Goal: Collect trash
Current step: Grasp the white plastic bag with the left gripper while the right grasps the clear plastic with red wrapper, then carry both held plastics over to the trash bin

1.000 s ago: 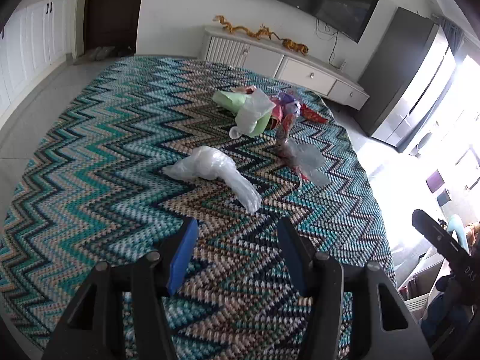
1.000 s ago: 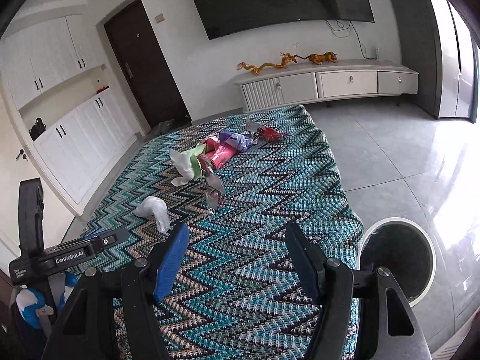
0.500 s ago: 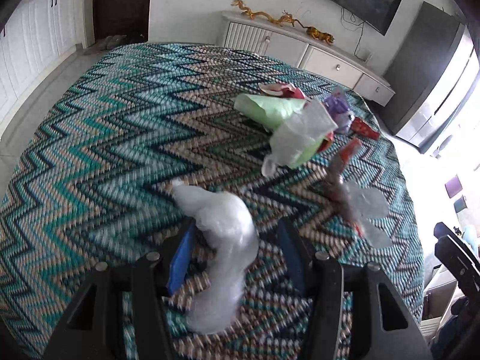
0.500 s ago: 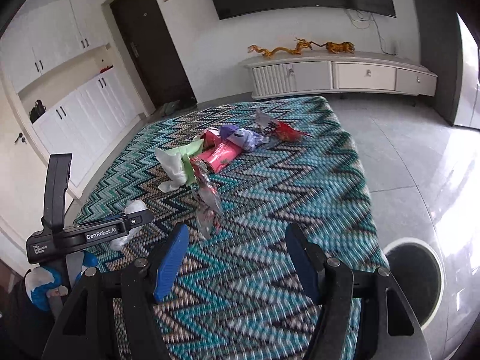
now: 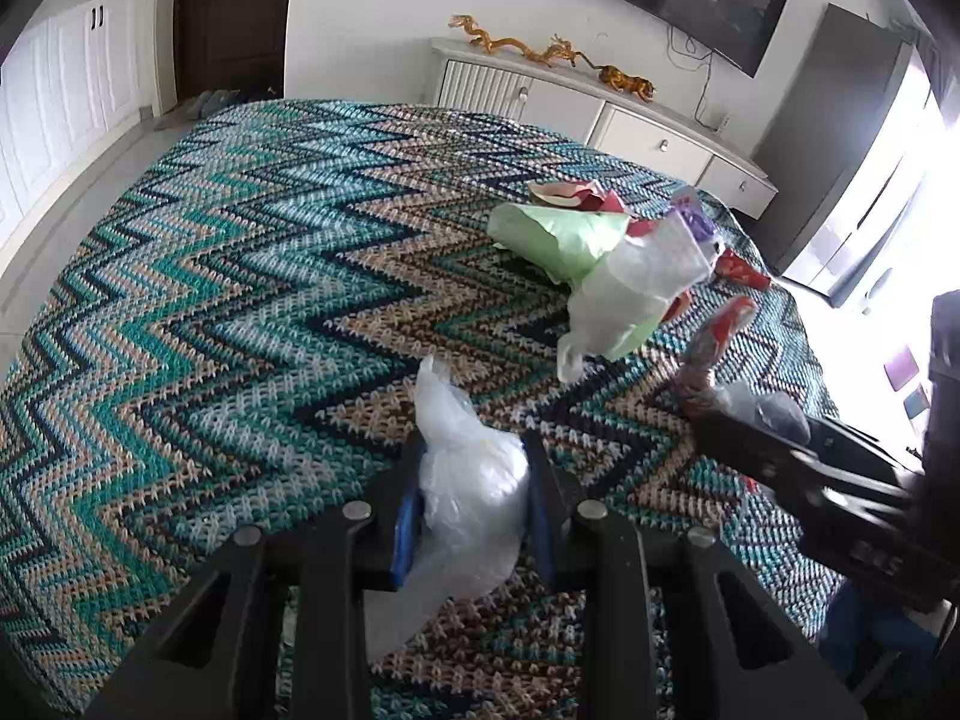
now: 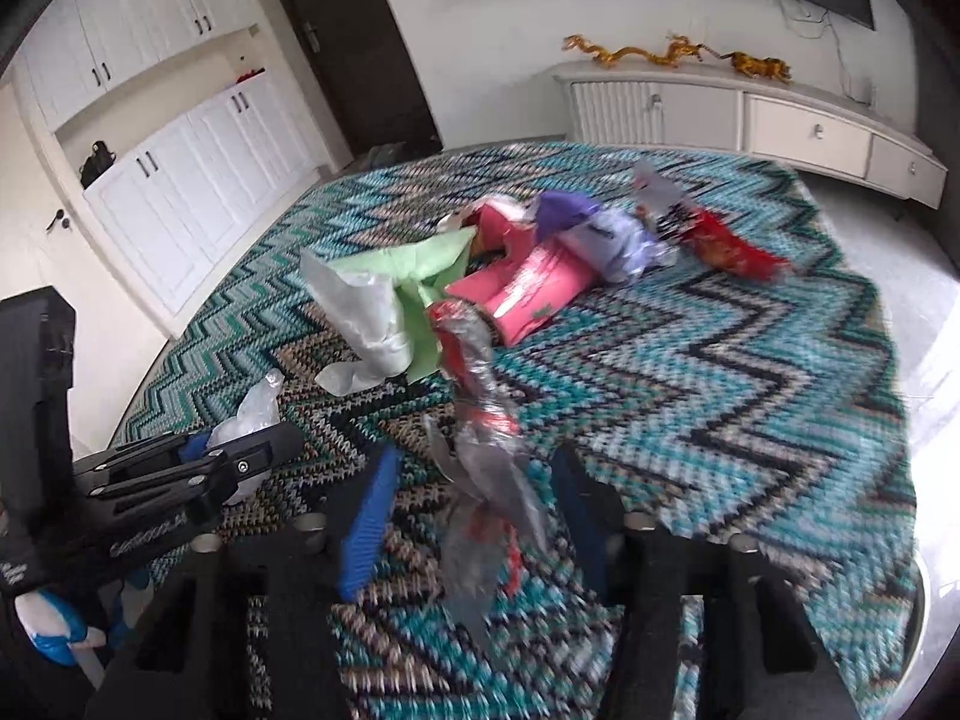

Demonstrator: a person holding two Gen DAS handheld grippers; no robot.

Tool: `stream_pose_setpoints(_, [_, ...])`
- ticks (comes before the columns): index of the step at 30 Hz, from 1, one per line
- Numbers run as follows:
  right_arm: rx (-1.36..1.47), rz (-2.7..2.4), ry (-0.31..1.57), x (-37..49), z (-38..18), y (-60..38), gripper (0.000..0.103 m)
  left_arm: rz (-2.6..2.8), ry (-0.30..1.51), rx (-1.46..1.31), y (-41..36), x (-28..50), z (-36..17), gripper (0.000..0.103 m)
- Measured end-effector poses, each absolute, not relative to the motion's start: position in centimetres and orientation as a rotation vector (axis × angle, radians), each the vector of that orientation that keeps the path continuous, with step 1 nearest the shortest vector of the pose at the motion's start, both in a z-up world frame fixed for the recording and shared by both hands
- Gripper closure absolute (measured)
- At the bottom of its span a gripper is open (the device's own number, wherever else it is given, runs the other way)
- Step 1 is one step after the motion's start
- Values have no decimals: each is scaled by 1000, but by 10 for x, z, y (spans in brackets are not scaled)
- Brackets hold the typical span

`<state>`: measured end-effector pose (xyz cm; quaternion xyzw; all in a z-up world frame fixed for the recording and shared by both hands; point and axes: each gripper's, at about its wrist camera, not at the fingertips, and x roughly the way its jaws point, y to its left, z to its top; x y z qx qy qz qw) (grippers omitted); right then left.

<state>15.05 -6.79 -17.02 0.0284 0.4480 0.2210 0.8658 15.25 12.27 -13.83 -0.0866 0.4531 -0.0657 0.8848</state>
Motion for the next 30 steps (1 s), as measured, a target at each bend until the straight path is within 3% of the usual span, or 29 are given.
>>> stream_pose_setpoints(6, [92,461,951,153,-177,-75,83,-136,930,-191,127,141,-132,76])
stream_pose_setpoints(30, [201,410,705,9,-79,-150,85,-151,658,61,48,37,-21,76])
